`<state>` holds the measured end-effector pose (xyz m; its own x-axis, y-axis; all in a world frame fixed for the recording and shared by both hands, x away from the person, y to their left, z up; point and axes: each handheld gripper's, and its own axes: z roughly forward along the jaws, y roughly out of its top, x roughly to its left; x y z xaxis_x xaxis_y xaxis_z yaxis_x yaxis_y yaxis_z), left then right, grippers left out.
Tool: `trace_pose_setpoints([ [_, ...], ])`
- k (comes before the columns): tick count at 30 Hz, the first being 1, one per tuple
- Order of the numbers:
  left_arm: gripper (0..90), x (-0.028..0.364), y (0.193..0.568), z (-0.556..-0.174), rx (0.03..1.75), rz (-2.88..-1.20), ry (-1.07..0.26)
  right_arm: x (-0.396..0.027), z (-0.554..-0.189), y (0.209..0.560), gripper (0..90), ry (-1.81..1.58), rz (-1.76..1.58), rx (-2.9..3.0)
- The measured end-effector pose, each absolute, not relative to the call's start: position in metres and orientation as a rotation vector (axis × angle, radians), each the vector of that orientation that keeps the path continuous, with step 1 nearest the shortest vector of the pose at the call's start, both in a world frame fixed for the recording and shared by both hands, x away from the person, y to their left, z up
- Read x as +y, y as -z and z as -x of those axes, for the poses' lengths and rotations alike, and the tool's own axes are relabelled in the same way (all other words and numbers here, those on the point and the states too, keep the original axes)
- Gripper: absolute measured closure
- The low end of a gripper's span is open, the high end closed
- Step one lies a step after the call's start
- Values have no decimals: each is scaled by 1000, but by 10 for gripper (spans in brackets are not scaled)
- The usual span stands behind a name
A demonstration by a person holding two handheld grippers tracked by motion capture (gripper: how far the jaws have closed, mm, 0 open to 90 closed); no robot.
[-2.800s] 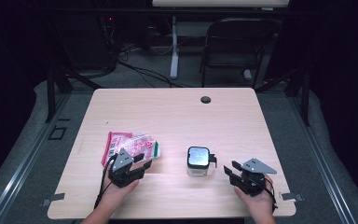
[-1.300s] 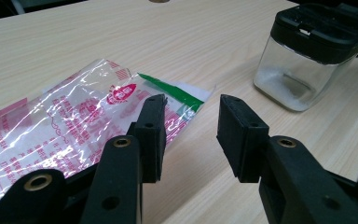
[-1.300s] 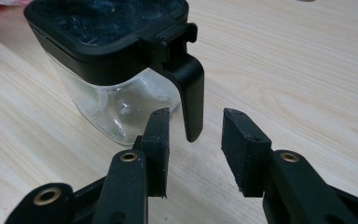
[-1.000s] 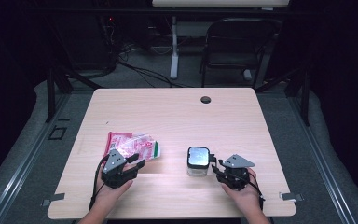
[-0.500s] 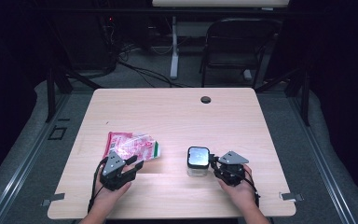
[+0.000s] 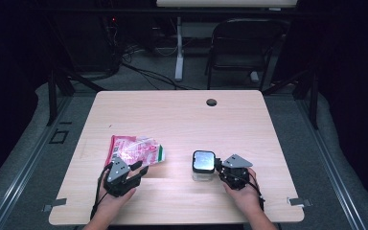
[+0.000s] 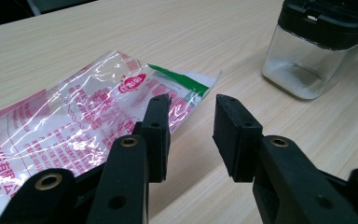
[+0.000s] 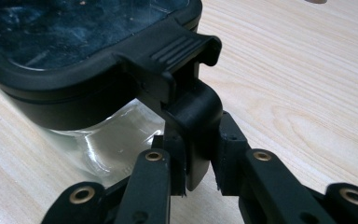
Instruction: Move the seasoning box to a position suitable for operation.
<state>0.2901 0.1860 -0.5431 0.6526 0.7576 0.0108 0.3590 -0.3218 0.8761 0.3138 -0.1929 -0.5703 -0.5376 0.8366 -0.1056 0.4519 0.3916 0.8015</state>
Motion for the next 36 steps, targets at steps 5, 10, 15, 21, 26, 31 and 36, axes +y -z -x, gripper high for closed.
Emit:
trace_pose_setpoints([
  [5,666,185,543,-290,869,-1928,-531,-193,-313,570,777,-1008,-1101,2156],
  [10,668,184,543,-289,864,-1934,-530,-192,-313,569,779,-1001,-1100,2160],
  [15,671,183,544,-289,860,-1944,-524,-191,-312,569,781,-998,-1097,2171],
  [21,677,182,543,-289,852,-1942,-506,-189,-309,567,785,-987,-1086,2185],
  [26,682,179,542,-288,840,-1954,-510,-186,-306,566,785,-992,-1067,2194],
  [31,689,173,543,-291,836,-1944,-469,-183,-305,566,788,-997,-1056,2214],
  [36,694,162,543,-293,812,-1957,-459,-180,-304,566,790,-1007,-1048,2229],
])
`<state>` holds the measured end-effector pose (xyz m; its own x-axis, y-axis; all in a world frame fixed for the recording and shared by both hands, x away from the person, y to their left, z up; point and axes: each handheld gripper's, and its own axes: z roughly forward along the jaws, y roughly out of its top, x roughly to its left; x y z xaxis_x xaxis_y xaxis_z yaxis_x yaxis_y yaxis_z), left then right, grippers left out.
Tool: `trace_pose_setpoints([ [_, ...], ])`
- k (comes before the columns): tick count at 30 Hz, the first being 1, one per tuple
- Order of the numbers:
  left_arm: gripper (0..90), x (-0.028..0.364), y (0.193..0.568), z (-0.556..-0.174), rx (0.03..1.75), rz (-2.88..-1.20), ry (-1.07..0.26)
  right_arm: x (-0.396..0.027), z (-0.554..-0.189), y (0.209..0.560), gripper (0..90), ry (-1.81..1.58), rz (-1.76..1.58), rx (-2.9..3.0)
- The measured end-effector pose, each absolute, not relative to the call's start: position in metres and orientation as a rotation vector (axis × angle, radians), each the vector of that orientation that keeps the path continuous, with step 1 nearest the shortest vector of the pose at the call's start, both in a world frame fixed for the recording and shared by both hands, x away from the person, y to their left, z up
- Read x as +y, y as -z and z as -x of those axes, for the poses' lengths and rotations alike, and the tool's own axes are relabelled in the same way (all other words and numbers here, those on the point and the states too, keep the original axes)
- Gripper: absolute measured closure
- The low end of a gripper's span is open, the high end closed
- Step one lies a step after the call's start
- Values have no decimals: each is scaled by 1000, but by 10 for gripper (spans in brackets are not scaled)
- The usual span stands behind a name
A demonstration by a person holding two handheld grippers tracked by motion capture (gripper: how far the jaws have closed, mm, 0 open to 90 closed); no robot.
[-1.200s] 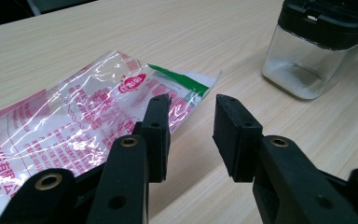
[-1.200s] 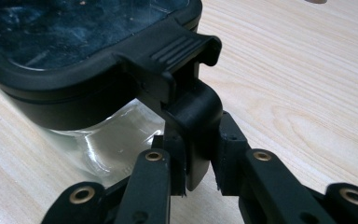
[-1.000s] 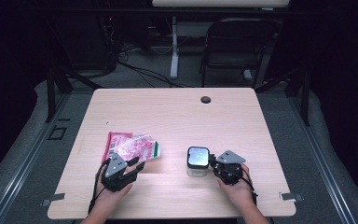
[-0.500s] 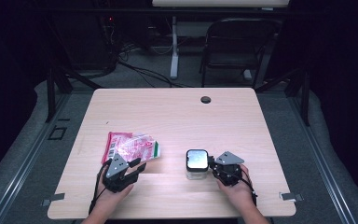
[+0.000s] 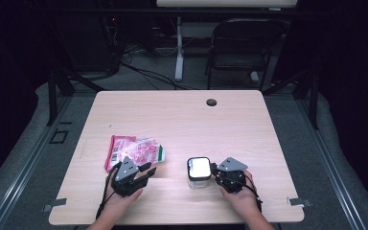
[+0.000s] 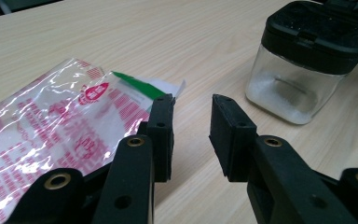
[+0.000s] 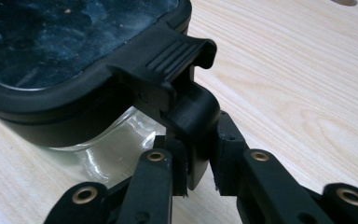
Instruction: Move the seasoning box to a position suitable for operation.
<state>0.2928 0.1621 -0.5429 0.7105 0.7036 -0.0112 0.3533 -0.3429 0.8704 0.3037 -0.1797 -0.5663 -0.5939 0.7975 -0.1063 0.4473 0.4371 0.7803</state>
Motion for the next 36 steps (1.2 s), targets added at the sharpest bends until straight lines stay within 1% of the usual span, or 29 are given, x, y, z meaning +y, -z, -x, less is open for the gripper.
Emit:
trace_pose_setpoints([
  [10,681,139,541,-299,765,-1975,-443,-169,-301,567,796,-1029,-1002,2257],
  [20,695,133,543,-293,743,-1997,-414,-164,-302,567,798,-1049,-987,2274],
  [27,740,128,547,-291,706,-2029,-354,-163,-302,568,800,-1071,-954,2297],
  [30,772,126,549,-290,699,-2048,-353,-163,-302,568,801,-1078,-947,2301],
  [36,795,124,552,-287,696,-2067,-348,-161,-303,569,800,-1093,-942,2299],
])
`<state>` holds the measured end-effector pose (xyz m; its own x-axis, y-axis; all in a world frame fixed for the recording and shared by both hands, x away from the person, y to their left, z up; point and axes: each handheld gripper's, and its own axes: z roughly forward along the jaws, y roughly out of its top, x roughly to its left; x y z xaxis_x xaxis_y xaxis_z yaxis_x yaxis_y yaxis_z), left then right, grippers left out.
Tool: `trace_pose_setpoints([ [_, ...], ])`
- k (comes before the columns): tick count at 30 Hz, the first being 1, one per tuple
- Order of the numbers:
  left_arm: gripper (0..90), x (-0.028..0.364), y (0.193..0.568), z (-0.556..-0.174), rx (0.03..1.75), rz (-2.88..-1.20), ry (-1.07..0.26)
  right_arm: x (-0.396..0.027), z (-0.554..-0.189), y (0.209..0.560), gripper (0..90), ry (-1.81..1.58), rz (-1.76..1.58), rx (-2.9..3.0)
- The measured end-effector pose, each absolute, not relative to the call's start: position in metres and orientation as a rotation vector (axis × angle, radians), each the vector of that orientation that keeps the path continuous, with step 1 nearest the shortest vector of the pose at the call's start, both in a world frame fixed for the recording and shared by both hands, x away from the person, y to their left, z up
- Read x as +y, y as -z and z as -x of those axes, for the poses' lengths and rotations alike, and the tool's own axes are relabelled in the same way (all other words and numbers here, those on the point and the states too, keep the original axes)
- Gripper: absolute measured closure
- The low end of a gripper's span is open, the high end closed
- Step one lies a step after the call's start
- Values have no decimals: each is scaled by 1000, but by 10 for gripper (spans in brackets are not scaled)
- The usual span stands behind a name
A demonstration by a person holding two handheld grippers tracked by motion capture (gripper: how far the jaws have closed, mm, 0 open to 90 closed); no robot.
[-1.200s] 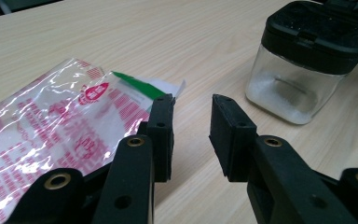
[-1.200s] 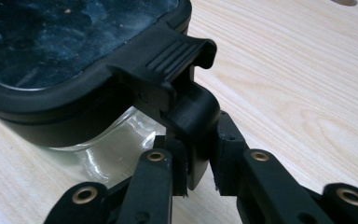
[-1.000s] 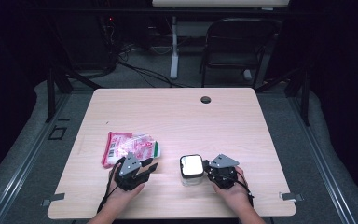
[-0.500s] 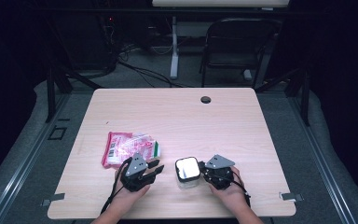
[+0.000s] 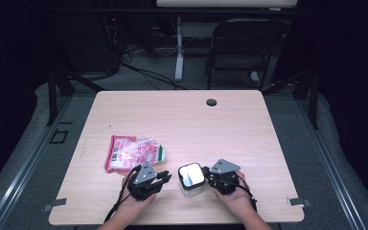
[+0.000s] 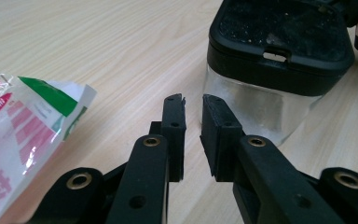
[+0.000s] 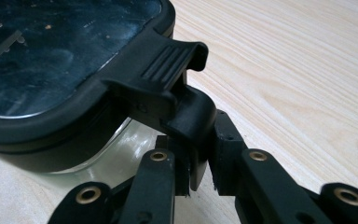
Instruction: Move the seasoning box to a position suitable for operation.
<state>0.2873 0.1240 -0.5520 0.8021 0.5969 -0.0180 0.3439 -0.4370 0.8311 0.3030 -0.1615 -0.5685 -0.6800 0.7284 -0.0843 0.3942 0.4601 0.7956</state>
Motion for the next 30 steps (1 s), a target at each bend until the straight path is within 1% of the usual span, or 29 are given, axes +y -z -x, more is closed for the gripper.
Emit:
trace_pose_setpoints([
  [2,797,123,553,-286,691,-2078,-351,-162,-304,569,784,-1109,-953,2297],
  [5,800,122,554,-285,684,-2088,-351,-165,-305,567,719,-1136,-980,2282],
  [7,801,122,554,-285,688,-2088,-346,-167,-305,567,714,-1142,-989,2292],
  [12,813,121,555,-286,683,-2093,-333,-167,-303,566,723,-1127,-969,2308],
  [15,813,119,556,-285,676,-2101,-331,-167,-300,565,753,-1124,-966,2304],
  [16,811,119,557,-285,676,-2102,-327,-167,-299,564,777,-1112,-960,2308],
  [18,810,117,558,-284,673,-2107,-322,-166,-298,564,787,-1101,-953,2305],
  [30,808,109,560,-281,644,-2125,-291,-163,-297,564,797,-1091,-906,2324],
])
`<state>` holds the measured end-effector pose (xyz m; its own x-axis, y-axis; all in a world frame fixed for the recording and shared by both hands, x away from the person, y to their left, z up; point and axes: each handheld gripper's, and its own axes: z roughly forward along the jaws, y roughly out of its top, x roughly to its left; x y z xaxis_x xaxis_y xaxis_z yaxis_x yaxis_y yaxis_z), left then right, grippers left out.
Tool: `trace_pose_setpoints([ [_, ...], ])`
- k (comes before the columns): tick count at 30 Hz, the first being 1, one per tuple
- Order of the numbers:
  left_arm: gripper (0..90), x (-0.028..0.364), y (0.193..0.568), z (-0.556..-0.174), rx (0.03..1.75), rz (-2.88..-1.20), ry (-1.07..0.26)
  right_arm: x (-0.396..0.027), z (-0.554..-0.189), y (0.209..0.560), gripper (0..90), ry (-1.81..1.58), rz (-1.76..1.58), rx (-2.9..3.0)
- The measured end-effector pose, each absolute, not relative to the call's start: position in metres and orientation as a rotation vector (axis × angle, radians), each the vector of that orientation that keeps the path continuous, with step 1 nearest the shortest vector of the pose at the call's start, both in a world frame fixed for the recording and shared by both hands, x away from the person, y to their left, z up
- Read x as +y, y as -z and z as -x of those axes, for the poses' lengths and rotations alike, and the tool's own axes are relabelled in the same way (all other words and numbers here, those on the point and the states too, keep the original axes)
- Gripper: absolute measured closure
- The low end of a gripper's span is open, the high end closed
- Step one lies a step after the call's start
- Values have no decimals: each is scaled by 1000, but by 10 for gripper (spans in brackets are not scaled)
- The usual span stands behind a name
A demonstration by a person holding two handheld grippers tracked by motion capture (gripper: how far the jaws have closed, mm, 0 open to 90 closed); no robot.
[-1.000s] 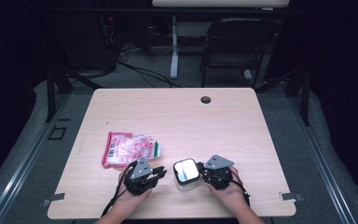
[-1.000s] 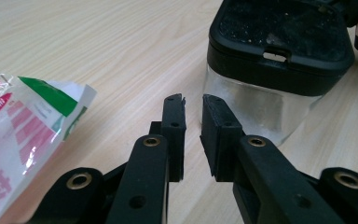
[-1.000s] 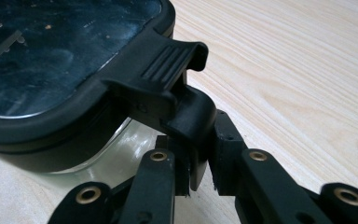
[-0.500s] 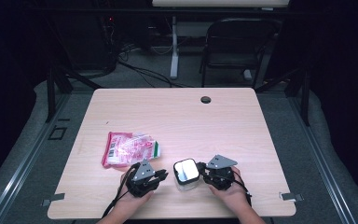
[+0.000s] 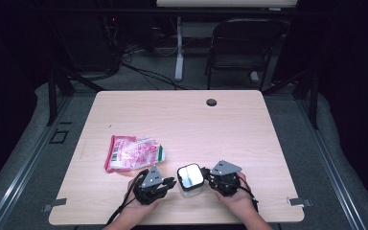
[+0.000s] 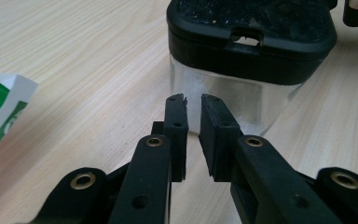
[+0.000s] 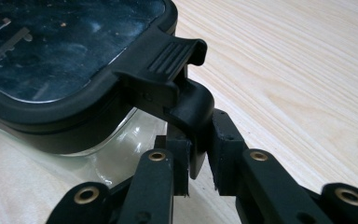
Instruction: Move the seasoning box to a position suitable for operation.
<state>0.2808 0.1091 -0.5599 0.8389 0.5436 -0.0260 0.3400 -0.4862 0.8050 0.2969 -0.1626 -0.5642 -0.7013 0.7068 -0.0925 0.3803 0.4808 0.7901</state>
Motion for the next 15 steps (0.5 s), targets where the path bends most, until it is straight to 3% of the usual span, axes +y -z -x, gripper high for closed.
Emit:
trace_pose_setpoints([
  [15,817,110,560,-284,694,-2111,-286,-155,-291,561,764,-1069,-972,2322],
])
